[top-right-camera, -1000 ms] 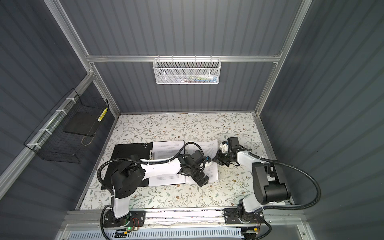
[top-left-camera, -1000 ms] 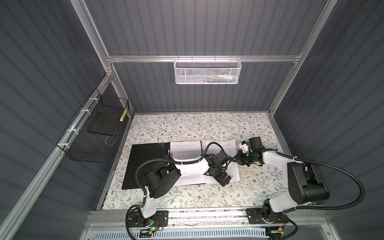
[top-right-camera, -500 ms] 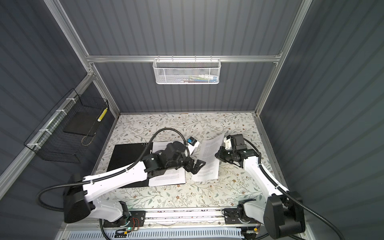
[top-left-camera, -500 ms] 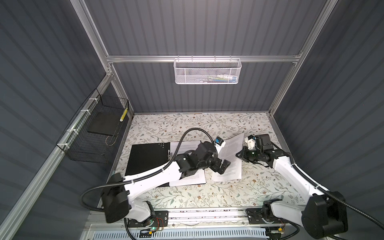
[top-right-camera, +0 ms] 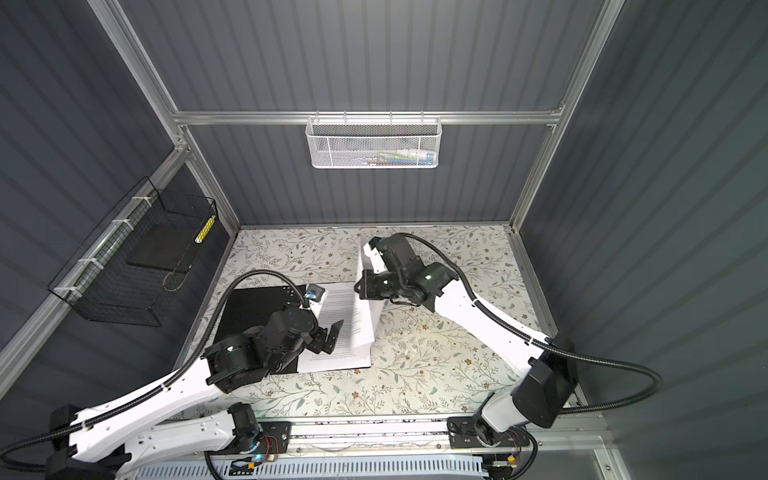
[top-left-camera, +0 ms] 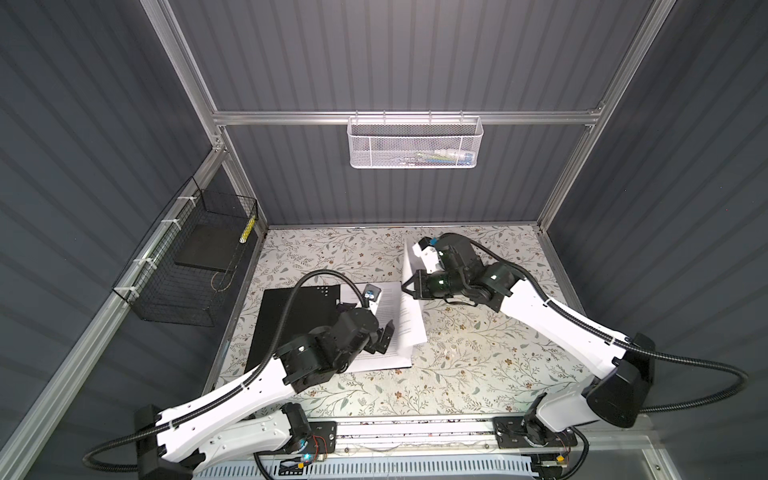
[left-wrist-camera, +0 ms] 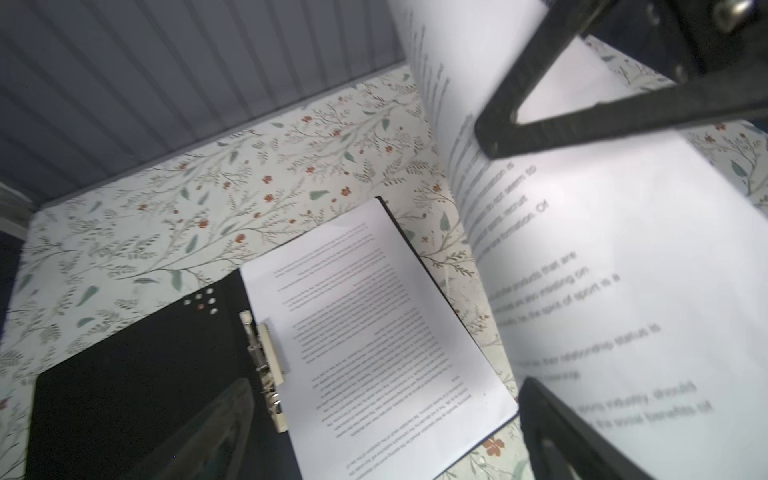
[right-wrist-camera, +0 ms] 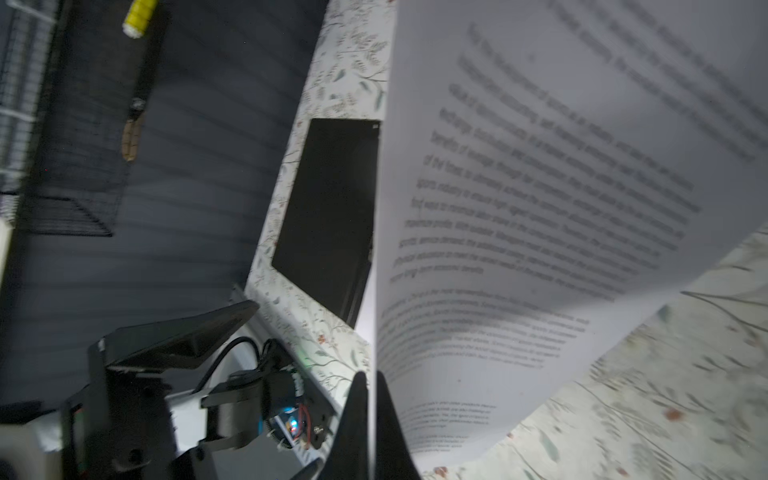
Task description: Put the files into the folder
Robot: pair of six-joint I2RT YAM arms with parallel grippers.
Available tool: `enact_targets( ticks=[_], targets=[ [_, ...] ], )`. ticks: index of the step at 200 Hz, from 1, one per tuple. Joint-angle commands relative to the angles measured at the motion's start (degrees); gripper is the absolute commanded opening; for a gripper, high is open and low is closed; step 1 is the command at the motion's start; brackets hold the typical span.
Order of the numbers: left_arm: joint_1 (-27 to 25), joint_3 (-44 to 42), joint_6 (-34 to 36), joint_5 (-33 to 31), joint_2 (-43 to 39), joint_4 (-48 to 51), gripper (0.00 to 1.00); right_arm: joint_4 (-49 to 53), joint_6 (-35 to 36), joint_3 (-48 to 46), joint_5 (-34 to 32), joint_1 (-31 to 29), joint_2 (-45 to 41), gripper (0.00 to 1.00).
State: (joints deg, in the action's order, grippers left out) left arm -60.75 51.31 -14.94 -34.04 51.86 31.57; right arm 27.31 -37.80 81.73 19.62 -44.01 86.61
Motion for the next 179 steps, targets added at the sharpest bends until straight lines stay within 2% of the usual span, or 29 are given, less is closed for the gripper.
enact_targets(
  ticks=[1,29,76,108,148,179],
  targets=[
    [0.27,-1.04,2.12,-6.22,-2.61,1.80,1.00,-4.68,-2.65,0.08,3.29,1.60,0.98,0.00],
    [0.28,-1.45,3.76,-6.37,-3.26,0.96,1.00,-11.36,-6.17,-8.65,3.80,6.27,3.35,0.00],
    [0.24,-1.08,4.60,-3.93,-0.31,1.82,1.00,-17.99,-8.26,-16.71,2.09,6.93,14.55,0.00],
    [0.33,-2.44,5.21,3.27,-0.81,-0.85,1.00,-21.57,-9.54,-18.34,1.09,5.00,18.05,0.00],
    [0.69,-1.19,4.22,2.15,3.06,1.29,1.00,-21.63,-10.53,-17.60,0.25,3.54,19.18,0.00],
    [1.15,-1.15,4.21,3.92,3.93,0.96,1.00,-21.74,-11.71,-16.87,0.25,3.14,20.39,0.00]
  ],
)
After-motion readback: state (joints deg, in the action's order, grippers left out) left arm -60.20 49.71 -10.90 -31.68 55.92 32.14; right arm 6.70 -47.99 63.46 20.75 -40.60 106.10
